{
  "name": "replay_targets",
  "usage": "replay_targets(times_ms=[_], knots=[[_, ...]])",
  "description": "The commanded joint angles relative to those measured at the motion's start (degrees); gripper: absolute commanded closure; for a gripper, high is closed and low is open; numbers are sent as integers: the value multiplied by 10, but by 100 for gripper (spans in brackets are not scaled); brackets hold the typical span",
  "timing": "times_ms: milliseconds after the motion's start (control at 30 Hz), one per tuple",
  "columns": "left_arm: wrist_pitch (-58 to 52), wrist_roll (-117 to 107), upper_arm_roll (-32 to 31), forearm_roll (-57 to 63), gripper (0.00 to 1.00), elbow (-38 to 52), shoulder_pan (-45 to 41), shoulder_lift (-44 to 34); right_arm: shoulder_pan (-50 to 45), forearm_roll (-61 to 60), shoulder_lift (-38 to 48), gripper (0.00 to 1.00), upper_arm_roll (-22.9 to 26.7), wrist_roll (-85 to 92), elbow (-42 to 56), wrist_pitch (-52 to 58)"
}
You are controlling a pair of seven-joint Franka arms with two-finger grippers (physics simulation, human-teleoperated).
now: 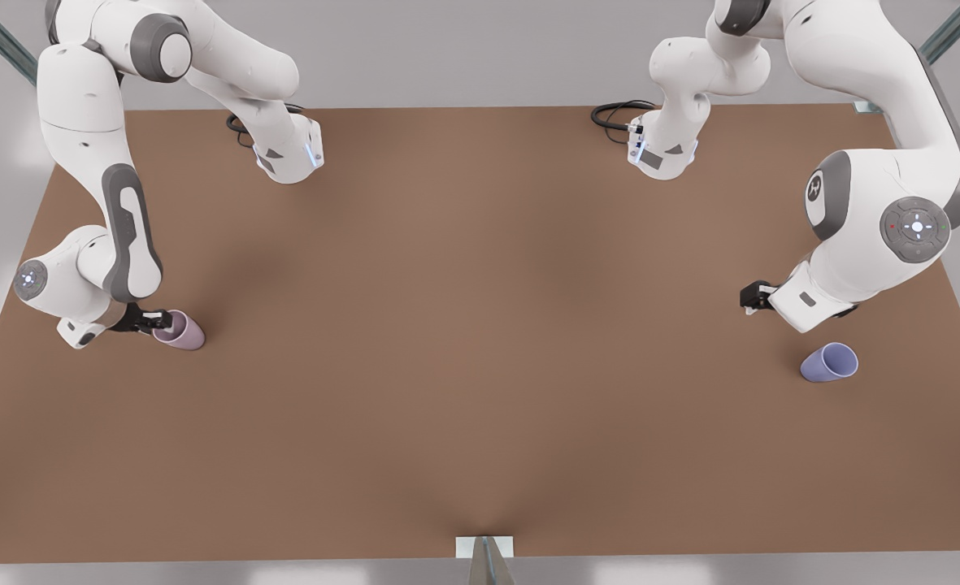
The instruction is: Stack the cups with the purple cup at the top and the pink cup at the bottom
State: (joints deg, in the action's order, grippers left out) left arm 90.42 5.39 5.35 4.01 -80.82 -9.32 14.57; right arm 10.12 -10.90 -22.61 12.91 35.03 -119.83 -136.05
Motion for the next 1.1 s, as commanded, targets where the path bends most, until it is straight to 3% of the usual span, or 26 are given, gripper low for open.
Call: replay_targets(times_ms=[0, 167, 300, 467, 600, 733, 833, 900, 1000, 1067], knots=[[0, 1, 0, 0, 0, 1, 0, 0, 0, -1, 0, 48, 0, 43, 0, 10], [0, 1, 0, 0, 0, 1, 0, 0, -3, -2, 2, 61, -1, 43, 0, 17], [0, 1, 1, 0, 0, 1, 0, 0, -12, -2, 7, 79, 0, 45, -1, 22], [0, 1, 10, -7, 0, 1, 1, 0, -32, -1, 52, 79, -2, 31, 1, 55], [5, 1, 13, -8, 0, 1, 1, 2, -126, 3, 107, 79, -11, -152, 21, 141], [5, 1, 13, -15, 0, 1, 1, 3, -242, 1, 103, 79, -23, -357, 63, 154], [13, 1, 23, -16, 0, 1, 2, 9, -244, 1, 55, 79, -131, -529, 134, 153], [23, 36, 54, -46, 0, 1, 2, 23, -254, 6, 6, 79, -176, -612, 200, 150], [55, 114, 108, -87, 0, -2, 2, 54, -339, 21, -99, 79, -177, -769, 353, 158], [74, 173, 142, -109, 0, -2, 2, 78, -407, 21, -190, 79, -144, -839, 472, 187]])
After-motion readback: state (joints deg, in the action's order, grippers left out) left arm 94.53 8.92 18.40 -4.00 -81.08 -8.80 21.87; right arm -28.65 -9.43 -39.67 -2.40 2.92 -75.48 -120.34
